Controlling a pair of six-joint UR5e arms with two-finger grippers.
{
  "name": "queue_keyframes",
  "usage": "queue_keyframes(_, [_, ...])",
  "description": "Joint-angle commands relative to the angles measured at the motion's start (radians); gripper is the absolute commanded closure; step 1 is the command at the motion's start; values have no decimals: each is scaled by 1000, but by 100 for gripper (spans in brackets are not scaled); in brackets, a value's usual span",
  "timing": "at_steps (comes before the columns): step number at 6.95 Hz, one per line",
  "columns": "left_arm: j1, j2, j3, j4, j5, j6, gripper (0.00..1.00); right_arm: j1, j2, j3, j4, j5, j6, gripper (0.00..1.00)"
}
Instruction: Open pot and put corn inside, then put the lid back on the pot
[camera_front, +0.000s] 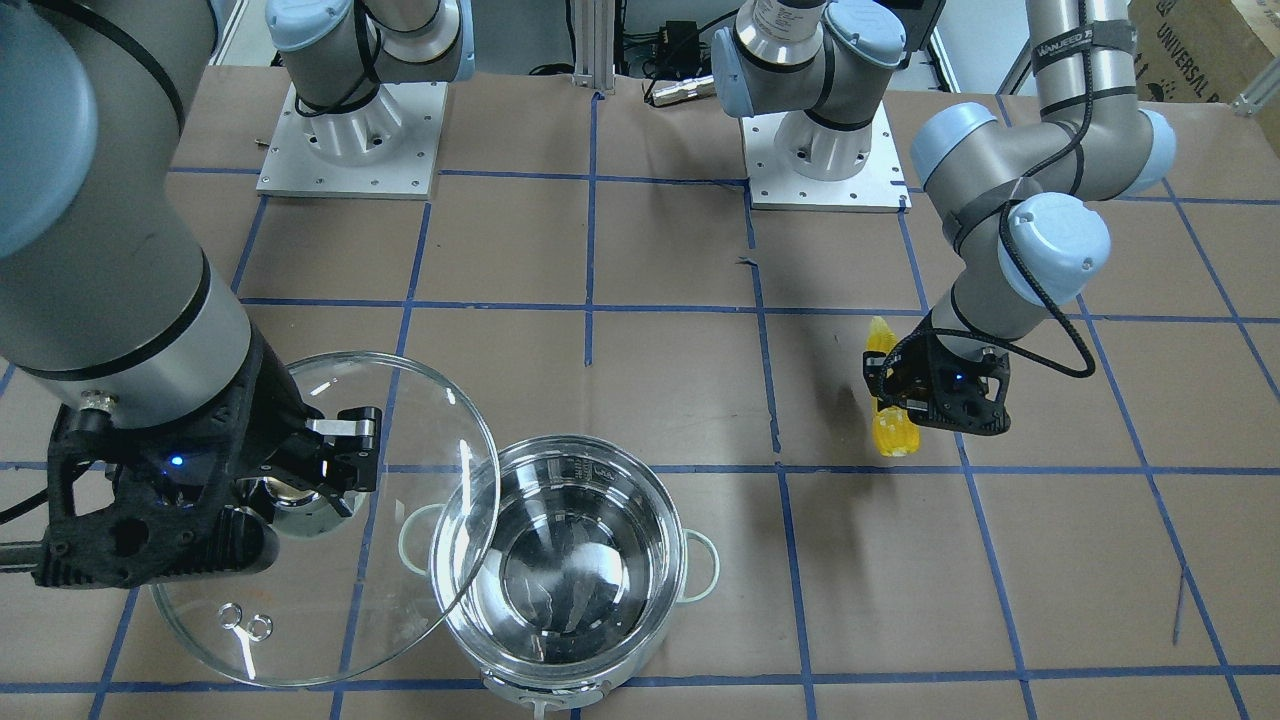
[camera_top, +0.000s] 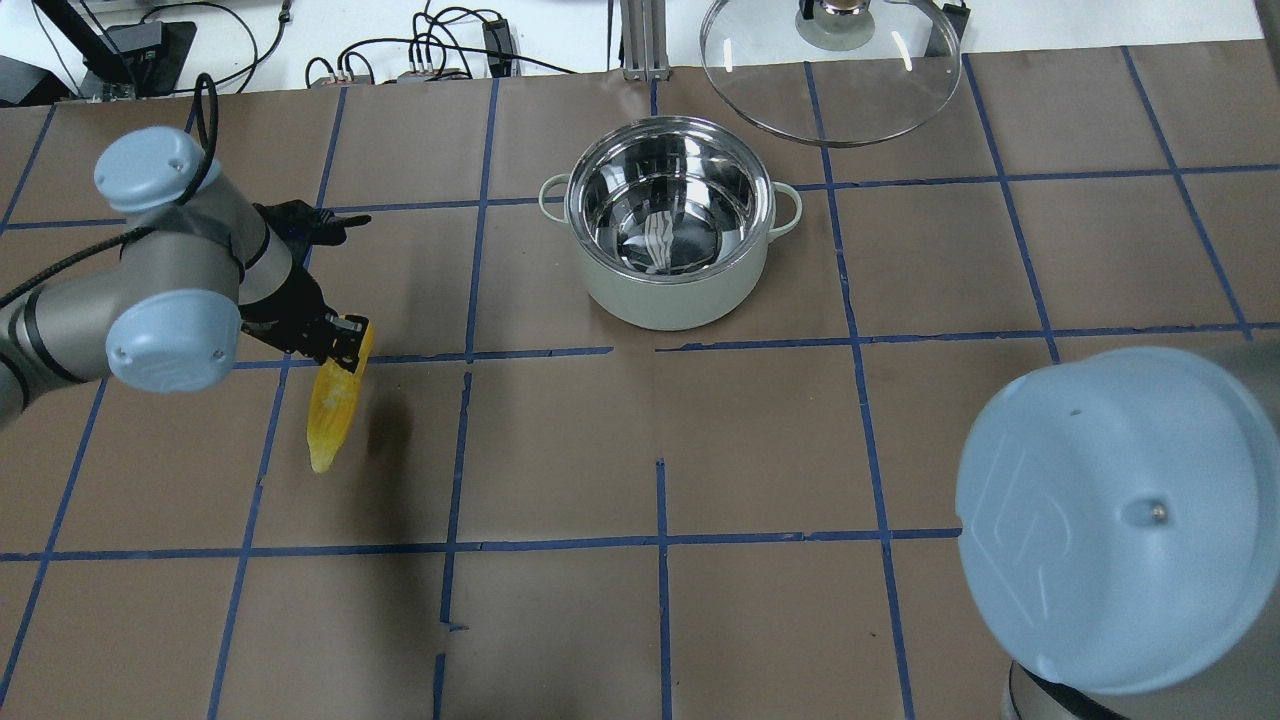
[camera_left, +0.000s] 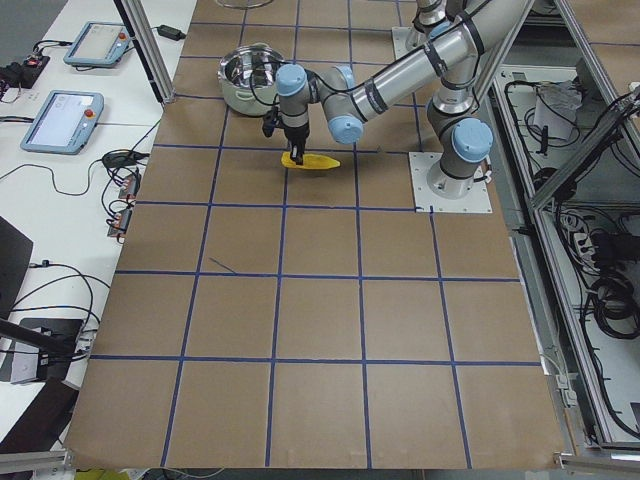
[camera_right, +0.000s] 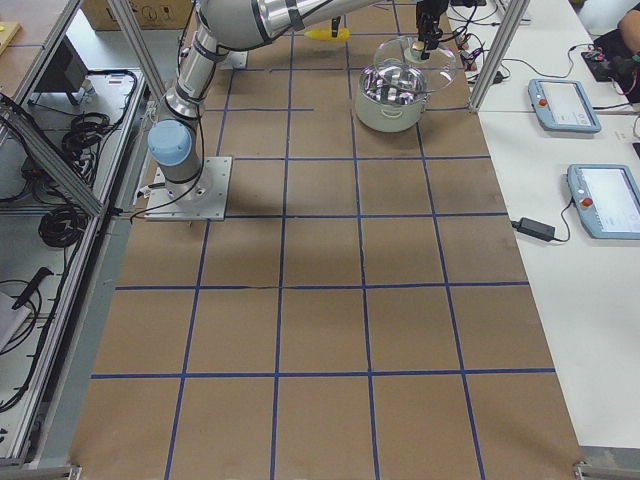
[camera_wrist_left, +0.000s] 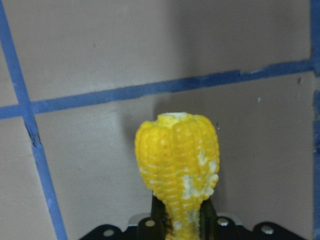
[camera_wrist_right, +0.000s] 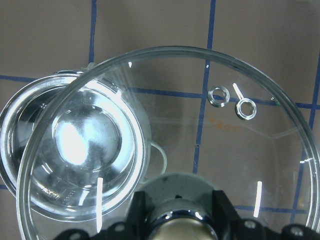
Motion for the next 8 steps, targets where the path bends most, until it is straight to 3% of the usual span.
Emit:
queue_keyframes(1, [-109, -84, 304, -218, -25, -144, 78, 0, 3, 0, 0, 2, 2, 91])
queue_keyframes(4, [-323, -276, 677, -299, -94, -358, 78, 3, -2, 0, 0, 2, 5, 91])
queue_keyframes(5, [-355, -323, 732, -297, -104, -361, 78, 3, 0, 0, 0, 2, 5, 91])
queue_keyframes(8, [-375, -385, 761, -242, -164, -455, 78, 5, -5, 0, 1, 2, 10, 91])
